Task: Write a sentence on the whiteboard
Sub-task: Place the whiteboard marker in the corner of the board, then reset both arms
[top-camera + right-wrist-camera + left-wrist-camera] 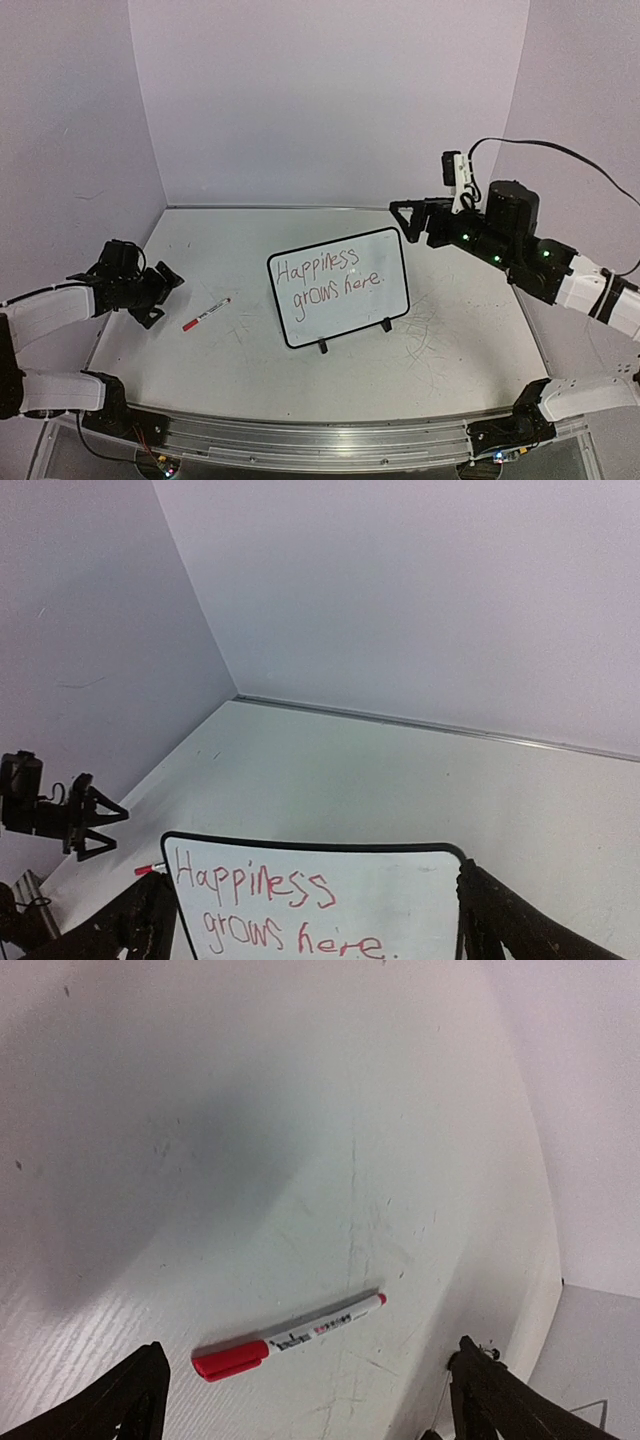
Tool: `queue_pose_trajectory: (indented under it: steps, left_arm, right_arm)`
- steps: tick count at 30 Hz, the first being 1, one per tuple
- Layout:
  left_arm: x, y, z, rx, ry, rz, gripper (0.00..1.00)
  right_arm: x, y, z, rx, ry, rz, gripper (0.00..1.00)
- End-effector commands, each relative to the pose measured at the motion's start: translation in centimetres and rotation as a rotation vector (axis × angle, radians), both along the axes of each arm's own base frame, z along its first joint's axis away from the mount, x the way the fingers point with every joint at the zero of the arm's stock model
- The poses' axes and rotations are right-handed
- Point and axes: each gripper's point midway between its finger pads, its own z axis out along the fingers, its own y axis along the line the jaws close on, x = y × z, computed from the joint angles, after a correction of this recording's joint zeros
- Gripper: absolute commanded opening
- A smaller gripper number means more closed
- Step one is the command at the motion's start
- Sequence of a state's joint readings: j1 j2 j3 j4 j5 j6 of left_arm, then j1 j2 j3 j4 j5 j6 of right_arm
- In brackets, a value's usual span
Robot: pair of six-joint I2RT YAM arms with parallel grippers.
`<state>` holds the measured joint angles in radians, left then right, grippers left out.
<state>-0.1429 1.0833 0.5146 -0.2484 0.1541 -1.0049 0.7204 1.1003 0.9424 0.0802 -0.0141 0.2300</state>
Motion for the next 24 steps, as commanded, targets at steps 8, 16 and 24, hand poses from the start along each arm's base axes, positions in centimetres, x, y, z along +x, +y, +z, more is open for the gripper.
queue_pose_trajectory:
  steps: [8,16,24]
  left_arm:
    - [5.9,-0.5,26.7,0.284,-0.726,-0.19,0.98]
    - [2.5,-5.4,42.2,0.329,-1.335,-0.445,0.98]
    - [-1.3,-6.1,46.9,0.43,-1.51,-0.5,0.99]
  right_arm:
    - [-1.8,-10.4,9.3,-0.063,-0.207,-0.397,0.98]
    - [-4.7,-14.2,15.4,0.004,-0.309,-0.472,0.98]
    - [-6.5,-15.8,18.5,0.087,-0.353,-0.483,0.98]
